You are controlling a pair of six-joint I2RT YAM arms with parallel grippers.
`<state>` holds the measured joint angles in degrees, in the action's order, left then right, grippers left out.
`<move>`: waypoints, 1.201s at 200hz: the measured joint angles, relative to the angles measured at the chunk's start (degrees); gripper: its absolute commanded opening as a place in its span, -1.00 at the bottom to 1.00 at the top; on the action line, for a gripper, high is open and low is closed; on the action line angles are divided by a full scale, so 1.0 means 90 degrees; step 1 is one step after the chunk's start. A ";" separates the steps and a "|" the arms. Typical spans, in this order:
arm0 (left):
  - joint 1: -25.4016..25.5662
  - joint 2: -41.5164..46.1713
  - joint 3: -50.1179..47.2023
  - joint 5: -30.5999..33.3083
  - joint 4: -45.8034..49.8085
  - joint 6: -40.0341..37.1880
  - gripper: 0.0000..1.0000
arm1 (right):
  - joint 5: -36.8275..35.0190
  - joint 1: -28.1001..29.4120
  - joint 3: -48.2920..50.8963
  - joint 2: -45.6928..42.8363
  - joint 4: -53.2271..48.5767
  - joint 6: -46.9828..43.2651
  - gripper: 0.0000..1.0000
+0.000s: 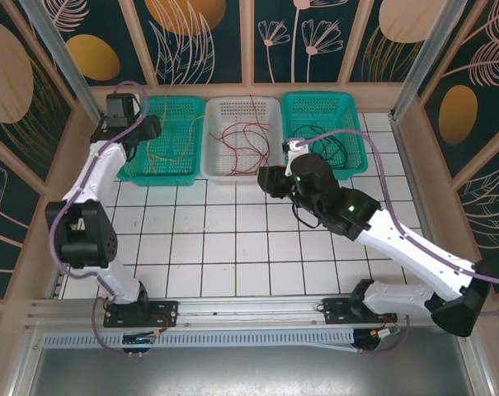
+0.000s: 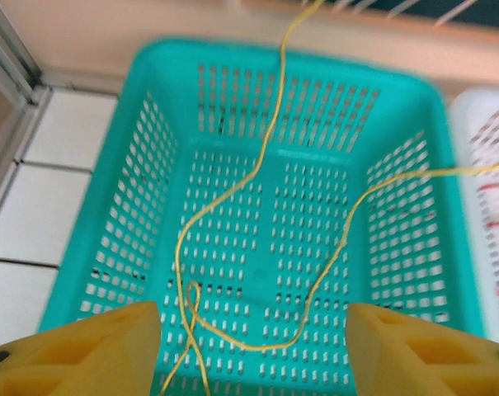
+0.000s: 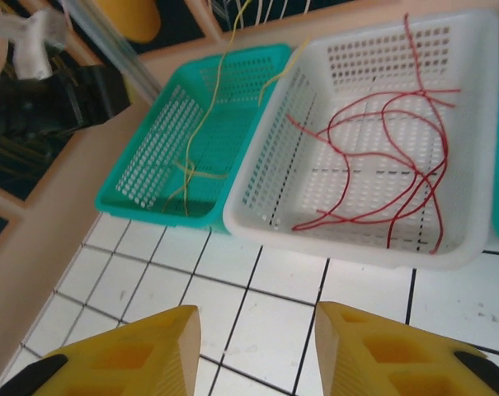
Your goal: Untangle the cables
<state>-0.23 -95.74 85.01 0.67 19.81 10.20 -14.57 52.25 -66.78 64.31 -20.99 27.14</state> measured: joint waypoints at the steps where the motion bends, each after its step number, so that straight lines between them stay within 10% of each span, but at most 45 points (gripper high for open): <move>1: 0.0000 0.0032 0.0000 -0.0002 -0.0005 0.0000 0.76 | -0.0015 0.0000 -0.0002 -0.0010 0.0000 0.0000 -0.08; 52: 0.0000 0.2645 -0.1015 -0.0512 -0.1256 0.0969 0.97 | -0.1224 0.0000 0.0243 -0.1212 0.0554 -0.0512 0.44; 72: 0.0000 0.3514 -0.1868 -0.0488 -0.1872 0.1280 0.97 | -0.1681 -0.0002 0.0738 -0.1858 0.1192 -0.0835 0.98; 127: 0.0002 0.4952 -0.5722 0.0112 -0.3869 0.1209 0.98 | -0.3254 -0.0182 0.2599 -0.2465 0.2317 -0.1943 0.98; 188: 0.0000 0.4755 -0.7861 0.1775 -0.5051 0.0265 0.98 | -0.4192 -0.3368 0.4663 -0.2669 0.2256 -0.1166 0.99; 240: 0.0000 0.3286 -0.8255 0.1936 -0.6623 -0.0233 0.97 | -0.3954 -0.5010 0.6462 -0.2047 0.4653 -0.1736 0.99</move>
<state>-0.23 -66.17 10.72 18.09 -39.79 8.10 -50.15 7.16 -8.62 45.89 20.88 11.51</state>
